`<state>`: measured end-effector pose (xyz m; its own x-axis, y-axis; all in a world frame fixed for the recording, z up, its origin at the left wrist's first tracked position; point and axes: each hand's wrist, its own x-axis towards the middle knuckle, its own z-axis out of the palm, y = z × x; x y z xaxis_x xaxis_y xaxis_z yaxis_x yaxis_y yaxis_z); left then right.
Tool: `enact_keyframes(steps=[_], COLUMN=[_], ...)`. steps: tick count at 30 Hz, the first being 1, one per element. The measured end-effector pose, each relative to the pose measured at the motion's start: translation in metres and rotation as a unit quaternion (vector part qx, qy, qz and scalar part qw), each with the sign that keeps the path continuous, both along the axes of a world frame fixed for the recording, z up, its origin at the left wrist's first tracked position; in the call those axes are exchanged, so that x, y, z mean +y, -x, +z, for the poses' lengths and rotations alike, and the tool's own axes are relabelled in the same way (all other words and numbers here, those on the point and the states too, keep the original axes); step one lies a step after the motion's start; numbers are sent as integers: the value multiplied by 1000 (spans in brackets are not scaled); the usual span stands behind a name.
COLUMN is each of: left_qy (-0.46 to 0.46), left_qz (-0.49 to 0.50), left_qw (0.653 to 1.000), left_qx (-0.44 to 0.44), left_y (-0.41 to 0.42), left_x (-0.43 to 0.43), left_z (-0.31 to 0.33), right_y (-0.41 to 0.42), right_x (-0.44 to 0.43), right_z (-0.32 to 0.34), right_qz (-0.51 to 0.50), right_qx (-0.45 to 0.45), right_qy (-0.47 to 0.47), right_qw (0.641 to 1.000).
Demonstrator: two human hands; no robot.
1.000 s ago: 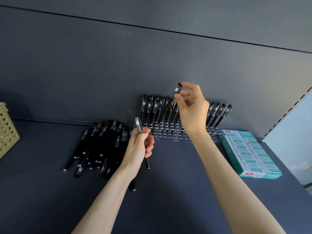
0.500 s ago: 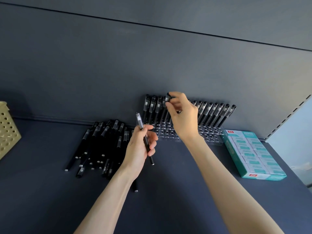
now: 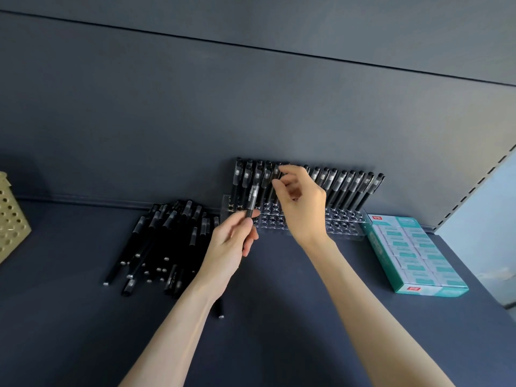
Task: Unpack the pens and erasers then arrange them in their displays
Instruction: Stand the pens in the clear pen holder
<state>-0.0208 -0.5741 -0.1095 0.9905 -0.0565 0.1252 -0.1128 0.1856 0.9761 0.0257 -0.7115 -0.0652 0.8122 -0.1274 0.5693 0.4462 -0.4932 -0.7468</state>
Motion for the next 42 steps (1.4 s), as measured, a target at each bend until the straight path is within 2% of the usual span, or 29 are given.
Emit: enact_keyframes(steps=[3, 5, 7, 11, 15, 18, 22, 25, 27, 32, 38, 42], left_qy=[-27, -47, -47, 10, 14, -81, -203, -311, -342, -371, -371, -370], left_qz=[-9, -16, -18, -21, -10, 84, 210, 220, 193, 179, 187, 189], left_qw=[1000, 999, 999, 999, 999, 993, 955, 924, 919, 911, 910, 910], left_qx=[1, 8, 16, 41, 46, 7, -39, -40, -23, -9, -11, -14], left_y=[1, 1, 2, 2, 2, -1, -15, -30, -38, -48, -50, -49], left_x=[-2, -4, -6, -5, -8, -7, 4, 10, 11, 11, 14, 14], left_z=[-1, -2, -3, -2, -3, -6, 0, 6, 7, 5, 2, 1], right_y=[13, 19, 20, 19, 21, 18, 4, -5, -9, -14, -14, -15], right_x=[-3, -4, -7, -15, -18, -19, -22, -19, -16, -13, -8, -7], right_z=[1, -1, -1, 1, 1, 8, 24, 27, 25, 16, 3, 2], right_qz=[102, 141, 141, 132, 132, 50, -28, -39, -42, -41, -40, -40], right_qx=[82, 104, 99, 92, 95, 44, -55, -82, -93, -87, -94, -85], right_qy=[-90, -104, -118, -156, -118, -102, -90, -66, -53, -30, 68, 82], right_qw=[987, 979, 978, 975, 980, 993, 994, 994, 993, 995, 992, 992])
